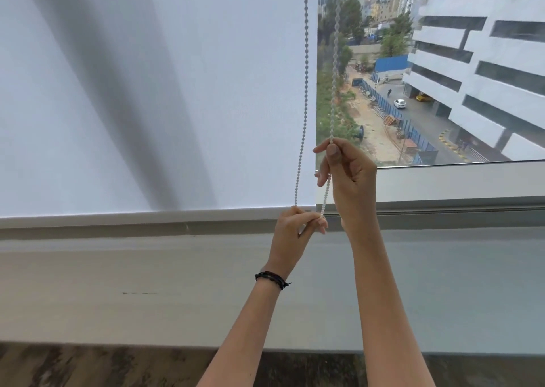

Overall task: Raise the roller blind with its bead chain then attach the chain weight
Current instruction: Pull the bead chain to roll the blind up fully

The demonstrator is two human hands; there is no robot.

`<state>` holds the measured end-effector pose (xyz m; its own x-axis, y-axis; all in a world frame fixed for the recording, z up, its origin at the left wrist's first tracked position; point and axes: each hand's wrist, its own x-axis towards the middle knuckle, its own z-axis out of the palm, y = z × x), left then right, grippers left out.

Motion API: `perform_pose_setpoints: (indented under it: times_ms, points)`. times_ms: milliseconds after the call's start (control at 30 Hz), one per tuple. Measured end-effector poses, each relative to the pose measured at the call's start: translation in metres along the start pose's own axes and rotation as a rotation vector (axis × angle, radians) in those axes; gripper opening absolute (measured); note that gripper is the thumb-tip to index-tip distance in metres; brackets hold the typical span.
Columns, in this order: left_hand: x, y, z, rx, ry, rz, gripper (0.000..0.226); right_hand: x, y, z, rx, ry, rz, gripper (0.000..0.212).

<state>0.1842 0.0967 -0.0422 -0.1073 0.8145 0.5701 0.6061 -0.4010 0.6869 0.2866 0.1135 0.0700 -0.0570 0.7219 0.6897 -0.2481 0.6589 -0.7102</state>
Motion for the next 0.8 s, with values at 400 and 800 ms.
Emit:
perform_pose_setpoints:
  times_ms: [400, 800]
  points:
    - [-0.008, -0.005, 0.002, 0.131, 0.004, 0.131, 0.017, -0.006, -0.008, -0.007, -0.195, 0.016, -0.06, 0.024]
    - [-0.019, -0.002, 0.006, 0.303, 0.25, 0.232, 0.014, -0.017, -0.014, -0.009, -0.238, 0.031, -0.076, 0.023]
